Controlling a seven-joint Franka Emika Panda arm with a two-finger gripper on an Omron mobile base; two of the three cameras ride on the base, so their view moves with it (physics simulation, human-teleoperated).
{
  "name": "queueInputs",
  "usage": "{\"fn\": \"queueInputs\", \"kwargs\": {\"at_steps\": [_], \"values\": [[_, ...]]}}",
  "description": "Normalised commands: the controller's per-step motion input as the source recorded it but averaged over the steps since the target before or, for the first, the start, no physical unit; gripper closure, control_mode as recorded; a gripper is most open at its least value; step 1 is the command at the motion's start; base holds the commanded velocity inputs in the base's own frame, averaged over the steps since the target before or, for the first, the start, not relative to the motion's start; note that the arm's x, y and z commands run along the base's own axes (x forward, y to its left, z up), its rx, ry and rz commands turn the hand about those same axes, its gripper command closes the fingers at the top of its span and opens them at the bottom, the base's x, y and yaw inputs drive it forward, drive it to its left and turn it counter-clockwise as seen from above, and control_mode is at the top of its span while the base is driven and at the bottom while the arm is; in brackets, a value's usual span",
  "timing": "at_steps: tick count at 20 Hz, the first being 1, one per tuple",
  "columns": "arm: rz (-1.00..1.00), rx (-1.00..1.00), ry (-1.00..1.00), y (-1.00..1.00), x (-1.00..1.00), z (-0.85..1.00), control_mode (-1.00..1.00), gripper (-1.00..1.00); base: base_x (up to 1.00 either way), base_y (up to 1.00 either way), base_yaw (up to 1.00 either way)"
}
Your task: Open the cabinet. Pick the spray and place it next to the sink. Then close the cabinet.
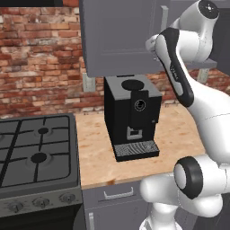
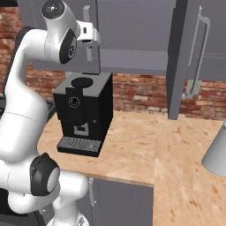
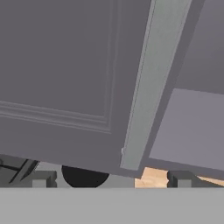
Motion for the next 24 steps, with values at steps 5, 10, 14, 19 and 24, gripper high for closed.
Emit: {"fn": "queueInputs", "kwargs": {"at_steps": [5,10,14,19,24], "values": [[-0.14,0.00,0.00,-0.04,0.01,0.00,-1.00,-1.00,0.00,0.00,0.00],[-0.13,0.00,0.00,0.00,0.03,0.00,-1.00,-1.00,0.00,0.00,0.00],[-0.03,0.00,0.00,0.00,0.21,0.00,-1.00,-1.00,0.00,0.00,0.00],[0.00,0.00,0.00,0.00,0.27,-0.10,-1.00,-1.00,0.00,0.00,0.00],[0.00,0.00,0.00,-0.08,0.03,-0.02,-1.00,-1.00,0.00,0.00,0.00]]}}
